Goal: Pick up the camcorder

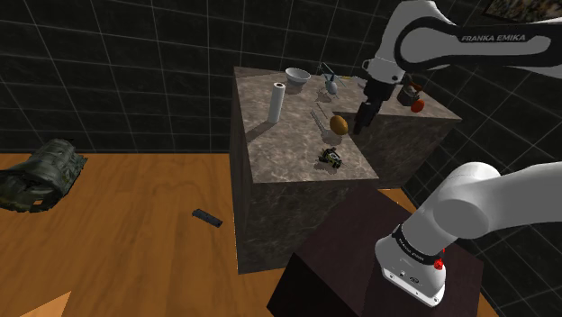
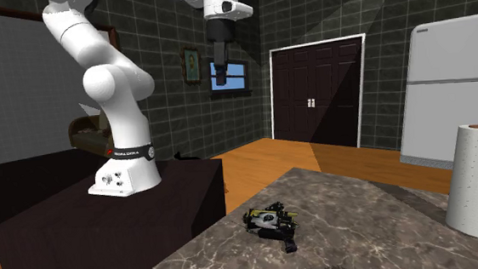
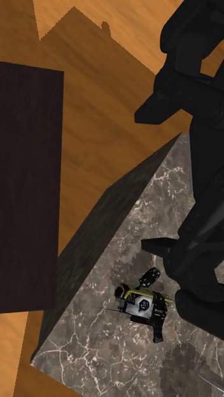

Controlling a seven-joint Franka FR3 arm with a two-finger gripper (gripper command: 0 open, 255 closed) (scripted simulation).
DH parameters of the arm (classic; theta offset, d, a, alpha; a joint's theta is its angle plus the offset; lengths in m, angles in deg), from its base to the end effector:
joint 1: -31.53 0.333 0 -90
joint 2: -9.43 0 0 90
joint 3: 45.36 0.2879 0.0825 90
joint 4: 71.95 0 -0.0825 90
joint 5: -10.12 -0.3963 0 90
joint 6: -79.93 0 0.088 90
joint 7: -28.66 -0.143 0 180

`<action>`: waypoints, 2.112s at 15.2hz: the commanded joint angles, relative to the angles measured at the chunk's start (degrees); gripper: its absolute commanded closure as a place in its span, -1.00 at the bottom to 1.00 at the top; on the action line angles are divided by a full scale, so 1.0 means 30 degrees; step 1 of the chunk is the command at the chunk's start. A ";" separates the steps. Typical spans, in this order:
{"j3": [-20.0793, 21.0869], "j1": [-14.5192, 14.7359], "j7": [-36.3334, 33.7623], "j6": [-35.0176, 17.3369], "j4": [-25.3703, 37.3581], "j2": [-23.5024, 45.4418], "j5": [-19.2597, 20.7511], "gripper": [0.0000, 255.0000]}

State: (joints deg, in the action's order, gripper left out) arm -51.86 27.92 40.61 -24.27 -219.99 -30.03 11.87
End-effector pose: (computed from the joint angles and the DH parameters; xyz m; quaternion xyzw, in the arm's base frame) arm 0.3543 -0.0630 0.4088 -0.9984 -0.0346 0.0352 0.0281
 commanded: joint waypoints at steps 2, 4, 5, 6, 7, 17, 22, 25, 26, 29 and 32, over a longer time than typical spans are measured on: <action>-0.0811 -0.0496 0.0729 -0.2141 -0.1077 0.0747 0.0561 -1.00; -0.1314 -0.0762 0.1145 -0.3638 -0.1616 0.1546 0.0844 -1.00; -0.1573 -0.0886 0.1358 -0.4403 -0.1841 0.2004 0.0971 -1.00; -0.1835 -0.1005 0.1577 -0.5177 -0.2036 0.2501 0.1083 -1.00; -0.2102 -0.1114 0.1803 -0.5959 -0.2201 0.3037 0.1180 -1.00; -0.4961 -0.1303 0.5168 -1.3722 -0.2083 1.0224 0.0048 -1.00; -0.5596 -0.1228 0.8998 -1.6811 -0.0768 1.4695 -0.3932 -1.00; -0.4870 -0.2057 1.1368 -1.7892 0.0252 1.6939 -0.6594 -1.00; -0.4643 -0.2209 1.1651 -1.8121 0.0304 1.7251 -0.6966 -1.00; -0.3944 -0.2684 1.2504 -1.8787 0.0498 1.8189 -0.8076 -1.00; -0.3174 -0.3243 1.3319 -1.9434 0.0740 1.9122 -0.9113 -1.00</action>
State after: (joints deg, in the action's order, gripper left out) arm -62.13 18.73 79.80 -82.03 -218.19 26.35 -14.45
